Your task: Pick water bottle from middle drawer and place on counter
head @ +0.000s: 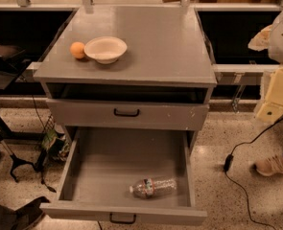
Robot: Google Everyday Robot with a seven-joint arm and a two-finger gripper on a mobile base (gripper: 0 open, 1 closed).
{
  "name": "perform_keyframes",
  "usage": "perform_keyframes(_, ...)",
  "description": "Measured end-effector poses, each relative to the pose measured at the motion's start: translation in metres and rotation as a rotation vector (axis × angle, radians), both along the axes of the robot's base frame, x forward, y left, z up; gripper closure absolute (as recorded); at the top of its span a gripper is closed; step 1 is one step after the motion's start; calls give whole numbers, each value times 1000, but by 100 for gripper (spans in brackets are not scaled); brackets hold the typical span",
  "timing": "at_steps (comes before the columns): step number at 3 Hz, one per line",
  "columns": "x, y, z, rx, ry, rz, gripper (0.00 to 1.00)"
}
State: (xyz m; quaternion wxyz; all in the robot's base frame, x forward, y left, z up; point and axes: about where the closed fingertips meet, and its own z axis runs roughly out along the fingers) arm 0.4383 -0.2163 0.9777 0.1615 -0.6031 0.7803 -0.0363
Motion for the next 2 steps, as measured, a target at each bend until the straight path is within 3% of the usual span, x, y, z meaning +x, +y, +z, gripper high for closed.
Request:
perform_keyframes(1, 0, 0, 0, 0, 0, 0, 0)
perform_keyframes(2, 3, 11, -22, 37, -2, 29, 0)
